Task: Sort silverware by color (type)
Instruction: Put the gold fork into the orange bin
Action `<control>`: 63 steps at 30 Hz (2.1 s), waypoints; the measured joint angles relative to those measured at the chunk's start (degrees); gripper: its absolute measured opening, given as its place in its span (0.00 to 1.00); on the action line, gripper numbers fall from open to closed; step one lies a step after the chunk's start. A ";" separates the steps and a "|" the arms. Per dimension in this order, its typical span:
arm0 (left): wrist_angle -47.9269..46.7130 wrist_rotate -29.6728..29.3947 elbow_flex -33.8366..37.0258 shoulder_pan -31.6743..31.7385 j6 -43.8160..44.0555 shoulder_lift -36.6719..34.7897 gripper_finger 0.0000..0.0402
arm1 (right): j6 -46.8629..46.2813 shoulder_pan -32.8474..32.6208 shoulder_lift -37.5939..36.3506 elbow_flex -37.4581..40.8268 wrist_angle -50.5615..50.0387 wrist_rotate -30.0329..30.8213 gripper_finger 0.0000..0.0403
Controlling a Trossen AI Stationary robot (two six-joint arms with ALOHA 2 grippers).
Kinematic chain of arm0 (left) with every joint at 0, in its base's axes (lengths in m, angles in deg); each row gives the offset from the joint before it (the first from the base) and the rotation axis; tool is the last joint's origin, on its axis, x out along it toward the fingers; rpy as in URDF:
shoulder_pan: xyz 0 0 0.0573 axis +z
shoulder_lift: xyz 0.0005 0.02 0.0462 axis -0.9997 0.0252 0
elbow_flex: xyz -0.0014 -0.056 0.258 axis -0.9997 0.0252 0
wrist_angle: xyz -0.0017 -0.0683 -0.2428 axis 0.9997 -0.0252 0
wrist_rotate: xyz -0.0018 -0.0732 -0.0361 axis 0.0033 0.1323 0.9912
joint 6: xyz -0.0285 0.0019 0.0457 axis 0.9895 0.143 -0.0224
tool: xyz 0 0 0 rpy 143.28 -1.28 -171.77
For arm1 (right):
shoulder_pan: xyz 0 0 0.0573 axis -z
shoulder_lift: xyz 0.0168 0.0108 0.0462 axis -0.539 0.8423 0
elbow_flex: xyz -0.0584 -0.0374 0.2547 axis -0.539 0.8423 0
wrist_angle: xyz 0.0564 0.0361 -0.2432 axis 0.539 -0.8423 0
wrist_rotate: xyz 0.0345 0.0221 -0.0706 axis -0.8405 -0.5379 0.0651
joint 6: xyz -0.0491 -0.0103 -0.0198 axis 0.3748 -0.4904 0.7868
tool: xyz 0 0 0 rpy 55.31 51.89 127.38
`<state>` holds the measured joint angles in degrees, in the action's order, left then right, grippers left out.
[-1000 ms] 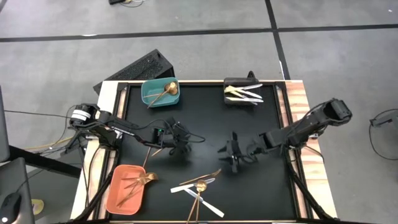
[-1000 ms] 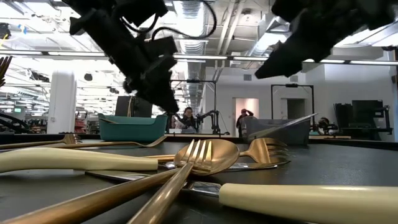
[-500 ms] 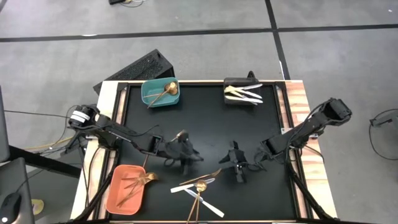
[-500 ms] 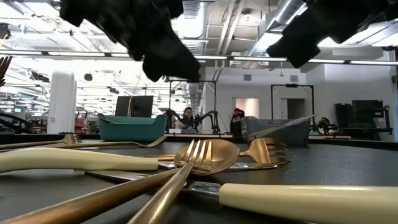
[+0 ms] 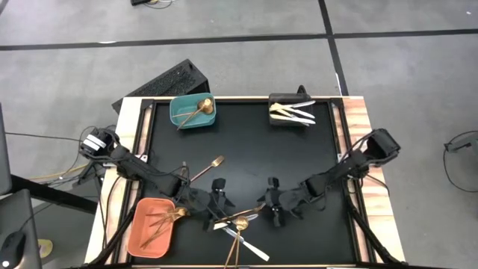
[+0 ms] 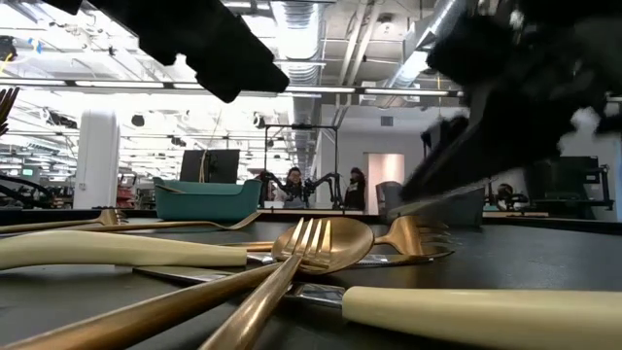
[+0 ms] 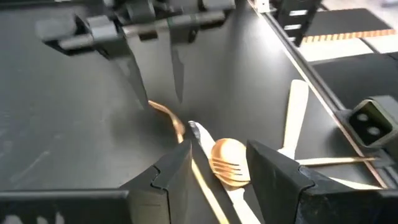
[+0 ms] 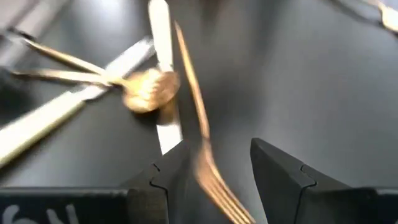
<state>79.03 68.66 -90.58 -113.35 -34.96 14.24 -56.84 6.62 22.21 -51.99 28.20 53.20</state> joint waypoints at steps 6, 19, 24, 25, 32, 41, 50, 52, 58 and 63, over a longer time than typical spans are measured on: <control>-0.06 -4.34 0.00 0.82 0.02 0.00 0.35 | -0.09 2.12 1.74 0.09 -1.78 -6.78 0.45; 0.54 -6.24 -0.02 4.16 -0.37 0.00 0.35 | -0.39 2.66 1.62 0.04 -4.71 -8.03 0.12; 4.23 -12.01 -2.95 7.41 -1.46 0.02 0.35 | -1.79 4.04 0.92 0.00 -5.75 -5.56 0.03; 4.22 -12.17 -3.78 8.11 -1.46 0.02 0.35 | -1.93 4.23 0.15 0.10 -6.84 -4.06 0.03; 3.00 -7.53 -6.03 10.99 -5.90 0.02 0.35 | -2.07 4.38 -9.37 0.11 -10.77 0.25 0.01; -5.46 -2.84 -6.08 9.42 -16.82 0.02 0.35 | -3.82 4.41 -17.64 0.11 -10.87 -2.39 0.01; -6.79 -14.81 -6.08 7.07 -30.26 0.02 0.35 | -4.04 4.23 -18.28 0.11 -10.55 -3.58 0.01; -6.88 -14.82 -6.08 7.03 -31.60 0.02 0.35 | -4.07 4.23 -17.98 0.11 -10.24 -3.58 0.01; -8.25 -15.02 -6.08 6.99 -32.50 0.02 0.31 | -4.97 4.19 -17.97 0.11 -9.50 -3.58 0.02; -9.36 -18.89 -6.08 6.99 -32.15 0.02 0.19 | -4.63 3.84 -17.97 0.11 -8.10 -3.55 0.02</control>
<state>69.67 49.77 -96.65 -106.36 -67.11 14.26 -61.47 10.47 4.25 -51.88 20.10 49.65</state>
